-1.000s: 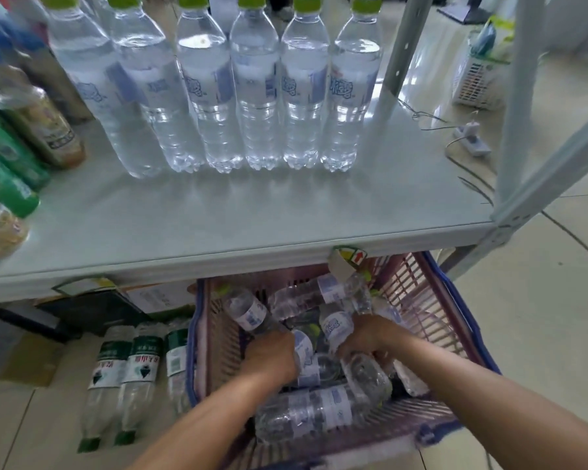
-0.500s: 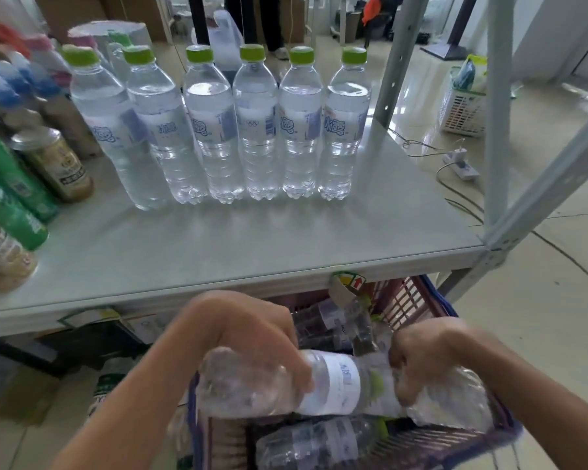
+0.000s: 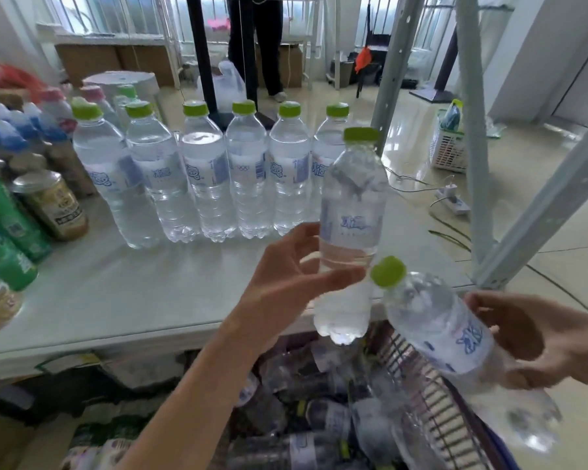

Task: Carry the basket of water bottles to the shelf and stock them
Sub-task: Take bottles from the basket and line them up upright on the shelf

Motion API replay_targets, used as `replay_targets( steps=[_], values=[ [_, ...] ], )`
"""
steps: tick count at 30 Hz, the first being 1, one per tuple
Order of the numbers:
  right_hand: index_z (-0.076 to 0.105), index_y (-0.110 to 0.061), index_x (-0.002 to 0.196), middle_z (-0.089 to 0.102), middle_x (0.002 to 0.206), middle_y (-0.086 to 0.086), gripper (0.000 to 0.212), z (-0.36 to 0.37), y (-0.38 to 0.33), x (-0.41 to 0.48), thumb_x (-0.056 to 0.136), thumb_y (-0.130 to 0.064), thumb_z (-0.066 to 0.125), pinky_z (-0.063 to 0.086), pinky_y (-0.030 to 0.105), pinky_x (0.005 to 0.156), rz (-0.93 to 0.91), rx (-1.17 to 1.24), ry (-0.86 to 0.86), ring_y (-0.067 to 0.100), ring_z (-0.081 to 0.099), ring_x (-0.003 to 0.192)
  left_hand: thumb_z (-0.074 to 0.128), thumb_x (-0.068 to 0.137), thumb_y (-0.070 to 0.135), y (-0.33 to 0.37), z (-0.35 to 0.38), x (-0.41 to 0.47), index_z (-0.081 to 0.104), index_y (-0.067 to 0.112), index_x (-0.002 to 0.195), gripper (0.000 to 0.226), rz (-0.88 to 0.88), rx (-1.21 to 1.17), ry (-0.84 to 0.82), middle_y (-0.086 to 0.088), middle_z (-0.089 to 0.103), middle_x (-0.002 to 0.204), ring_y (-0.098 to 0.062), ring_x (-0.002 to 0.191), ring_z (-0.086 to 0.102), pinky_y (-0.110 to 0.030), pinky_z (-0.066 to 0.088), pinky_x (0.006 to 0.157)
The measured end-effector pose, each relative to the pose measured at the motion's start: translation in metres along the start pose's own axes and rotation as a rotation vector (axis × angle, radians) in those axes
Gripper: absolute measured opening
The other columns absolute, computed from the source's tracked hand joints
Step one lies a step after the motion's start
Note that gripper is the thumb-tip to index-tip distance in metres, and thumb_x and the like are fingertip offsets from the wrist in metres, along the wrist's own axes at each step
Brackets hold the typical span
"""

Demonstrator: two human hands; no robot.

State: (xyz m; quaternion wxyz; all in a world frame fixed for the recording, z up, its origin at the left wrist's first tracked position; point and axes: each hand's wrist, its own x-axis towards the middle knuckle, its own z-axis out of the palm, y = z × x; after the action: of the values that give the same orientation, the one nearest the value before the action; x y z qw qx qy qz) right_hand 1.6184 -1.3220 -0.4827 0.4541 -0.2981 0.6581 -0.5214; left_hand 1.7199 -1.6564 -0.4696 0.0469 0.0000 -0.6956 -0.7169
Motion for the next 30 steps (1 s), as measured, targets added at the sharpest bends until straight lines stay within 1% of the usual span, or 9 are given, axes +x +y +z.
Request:
replay_targets(
  steps=[3, 5, 8, 10, 14, 17, 21, 25, 30],
  values=[
    [0.065, -0.002, 0.128, 0.064, 0.126, 0.033, 0.074, 0.01, -0.005, 0.006, 0.063, 0.033, 0.061, 0.053, 0.056, 0.095, -0.183, 0.035, 0.241, 0.05, 0.064, 0.114, 0.091, 0.073, 0.005, -0.007, 0.028, 0.028, 0.057, 0.006, 0.138, 0.073, 0.068, -0.019, 0.119, -0.005, 0.075, 0.126, -0.019, 0.112, 0.076, -0.034, 0.06, 0.102],
    [0.074, -0.006, 0.116, 0.071, 0.117, 0.028, 0.066, 0.019, -0.015, 0.016, 0.063, 0.032, 0.069, 0.058, 0.047, 0.09, -0.269, 0.036, 0.419, 0.045, 0.07, 0.108, 0.092, 0.073, 0.004, -0.017, 0.049, 0.046, 0.056, 0.01, 0.135, 0.072, 0.111, 0.012, 0.176, -0.005, 0.072, 0.129, -0.019, 0.118, 0.073, -0.037, 0.058, 0.105],
    [0.075, -0.011, 0.114, 0.075, 0.116, 0.016, 0.05, 0.017, -0.024, 0.034, 0.067, 0.001, 0.083, 0.056, 0.046, 0.094, -0.362, 0.009, 0.686, 0.038, 0.071, 0.109, 0.091, 0.076, 0.004, -0.037, 0.076, 0.065, 0.05, 0.017, 0.131, 0.07, 0.145, 0.05, 0.222, -0.005, 0.066, 0.137, -0.02, 0.132, 0.063, -0.043, 0.052, 0.113],
    [0.072, -0.013, 0.117, 0.077, 0.114, 0.007, 0.055, 0.012, -0.027, 0.046, 0.064, -0.018, 0.088, 0.056, 0.046, 0.096, -0.367, -0.026, 0.857, 0.028, 0.074, 0.107, 0.089, 0.079, 0.005, -0.044, 0.086, 0.077, 0.047, 0.018, 0.131, 0.068, 0.176, 0.087, 0.246, -0.004, 0.064, 0.141, -0.019, 0.137, 0.059, -0.044, 0.049, 0.116],
    [0.073, -0.023, 0.114, 0.079, 0.105, -0.003, 0.047, 0.0, -0.026, 0.075, 0.071, -0.015, 0.089, 0.057, 0.045, 0.095, -0.353, -0.096, 1.078, 0.018, 0.076, 0.097, 0.088, 0.081, 0.011, -0.047, 0.09, 0.105, 0.044, 0.018, 0.132, 0.068, 0.204, 0.194, 0.284, -0.007, 0.064, 0.14, -0.023, 0.138, 0.059, -0.049, 0.05, 0.113],
    [0.074, -0.032, 0.107, 0.079, 0.103, -0.005, 0.043, -0.011, -0.018, 0.091, 0.07, -0.024, 0.092, 0.058, 0.048, 0.094, -0.349, -0.175, 1.164, 0.022, 0.075, 0.098, 0.088, 0.083, 0.017, -0.049, 0.089, 0.119, 0.042, 0.02, 0.132, 0.067, 0.231, 0.279, 0.291, -0.006, 0.067, 0.137, -0.023, 0.133, 0.063, -0.048, 0.053, 0.108],
    [0.071, -0.025, 0.116, 0.077, 0.107, -0.006, 0.048, -0.017, -0.015, 0.106, 0.072, -0.027, 0.09, 0.059, 0.039, 0.09, -0.351, -0.236, 1.209, 0.016, 0.073, 0.103, 0.084, 0.087, 0.023, -0.049, 0.092, 0.131, 0.04, 0.019, 0.137, 0.067, 0.243, 0.338, 0.317, -0.001, 0.068, 0.137, -0.021, 0.126, 0.065, -0.032, 0.048, 0.1],
    [0.067, -0.022, 0.124, 0.074, 0.117, -0.002, 0.056, -0.026, -0.01, 0.117, 0.075, -0.037, 0.087, 0.056, 0.034, 0.093, -0.358, -0.273, 1.194, 0.018, 0.069, 0.111, 0.077, 0.093, 0.023, -0.049, 0.097, 0.144, 0.037, 0.017, 0.141, 0.062, 0.241, 0.347, 0.338, -0.002, 0.064, 0.143, -0.025, 0.126, 0.063, -0.029, 0.042, 0.096],
    [0.066, -0.024, 0.129, 0.072, 0.124, -0.004, 0.066, -0.04, -0.002, 0.121, 0.074, -0.055, 0.081, 0.053, 0.045, 0.102, -0.365, -0.263, 1.165, 0.016, 0.068, 0.116, 0.073, 0.097, 0.023, -0.054, 0.11, 0.152, 0.033, 0.016, 0.15, 0.067, 0.221, 0.301, 0.425, -0.008, 0.051, 0.157, -0.025, 0.143, 0.05, -0.034, 0.041, 0.109]
  ],
)
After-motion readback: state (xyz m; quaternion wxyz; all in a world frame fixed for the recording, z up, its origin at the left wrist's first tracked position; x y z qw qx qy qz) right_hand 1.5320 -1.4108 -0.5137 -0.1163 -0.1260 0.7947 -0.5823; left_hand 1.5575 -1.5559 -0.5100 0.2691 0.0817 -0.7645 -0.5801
